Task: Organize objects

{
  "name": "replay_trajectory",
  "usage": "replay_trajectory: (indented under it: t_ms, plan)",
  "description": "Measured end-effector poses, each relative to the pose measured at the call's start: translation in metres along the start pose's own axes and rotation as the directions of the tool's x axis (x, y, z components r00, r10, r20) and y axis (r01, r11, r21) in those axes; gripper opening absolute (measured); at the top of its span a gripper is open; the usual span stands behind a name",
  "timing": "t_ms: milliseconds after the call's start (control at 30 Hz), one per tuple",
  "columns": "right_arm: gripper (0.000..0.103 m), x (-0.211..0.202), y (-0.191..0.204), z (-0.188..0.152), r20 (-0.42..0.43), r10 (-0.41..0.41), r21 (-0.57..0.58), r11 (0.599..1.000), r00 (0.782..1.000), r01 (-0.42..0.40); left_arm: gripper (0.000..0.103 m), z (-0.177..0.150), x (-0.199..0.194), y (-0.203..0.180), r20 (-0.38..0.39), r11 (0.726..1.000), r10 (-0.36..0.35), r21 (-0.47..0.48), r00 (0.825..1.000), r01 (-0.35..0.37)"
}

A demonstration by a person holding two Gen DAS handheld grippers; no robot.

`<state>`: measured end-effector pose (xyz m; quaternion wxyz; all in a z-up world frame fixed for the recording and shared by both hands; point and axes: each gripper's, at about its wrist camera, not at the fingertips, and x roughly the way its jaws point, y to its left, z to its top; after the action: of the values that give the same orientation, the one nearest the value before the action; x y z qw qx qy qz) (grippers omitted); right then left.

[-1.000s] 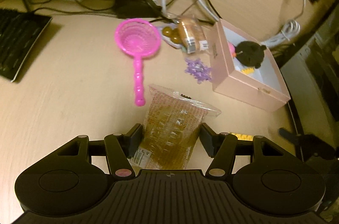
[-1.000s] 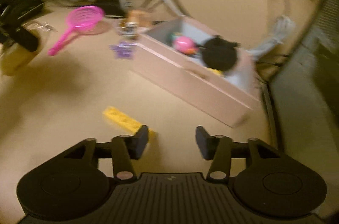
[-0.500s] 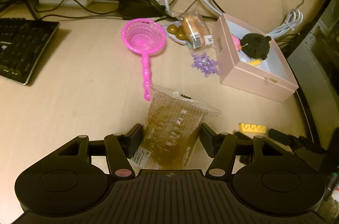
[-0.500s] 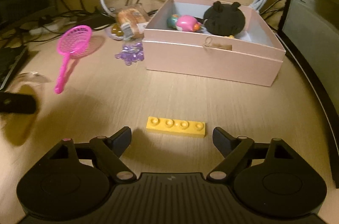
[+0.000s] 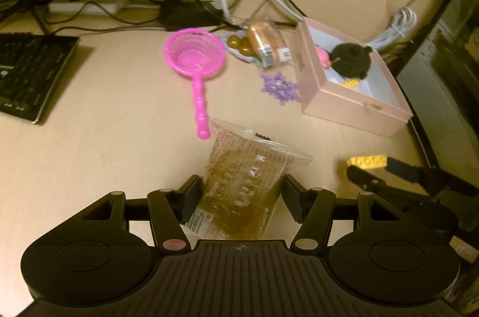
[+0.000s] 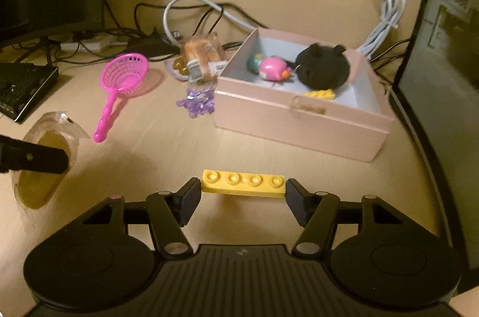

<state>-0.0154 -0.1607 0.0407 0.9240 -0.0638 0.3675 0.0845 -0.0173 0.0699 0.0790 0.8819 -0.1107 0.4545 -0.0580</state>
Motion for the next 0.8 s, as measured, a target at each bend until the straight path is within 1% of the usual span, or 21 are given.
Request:
replay_trajectory:
  t_ms: [233,433,500,567,667,733,800]
  plan:
    - [0.062,-0.017,-0.026,-0.007,0.005,-0.041,0.039,0.998,0.999,0.04,0.064,0.0,0.011,-0.027,-0.025,0.996,-0.039,0.077,0.999,0.041]
    - [0.062,-0.038,-0.045,-0.021,0.016,-0.071,0.057,0.996,0.997,0.07,0.064,0.01,0.025,-0.06,-0.038,0.986,-0.085,0.14,0.996,0.089]
    - [0.062,-0.045,-0.051,-0.025,0.025,-0.082,0.056,0.995,0.996,0.08,0.064,0.023,0.028,-0.072,-0.027,0.98,-0.123,0.157,0.992,0.125]
    - [0.062,-0.053,-0.057,-0.029,0.034,-0.087,0.059,0.995,0.996,0.085,0.064,0.042,0.03,-0.084,0.0,0.973,-0.157,0.171,0.988,0.155]
    - [0.062,-0.061,-0.063,-0.033,0.049,-0.102,0.064,0.993,0.994,0.099,0.064,0.08,0.034,-0.109,0.081,0.958,-0.184,0.236,0.98,0.16]
    - [0.062,-0.064,-0.067,-0.035,0.054,-0.108,0.068,0.992,0.993,0.105,0.064,0.104,0.043,-0.125,0.136,0.952,-0.211,0.253,0.968,0.172]
    - [0.062,-0.065,-0.068,-0.036,0.056,-0.117,0.065,0.991,0.992,0.113,0.064,0.121,0.065,-0.136,0.152,0.948,-0.249,0.242,0.956,0.208]
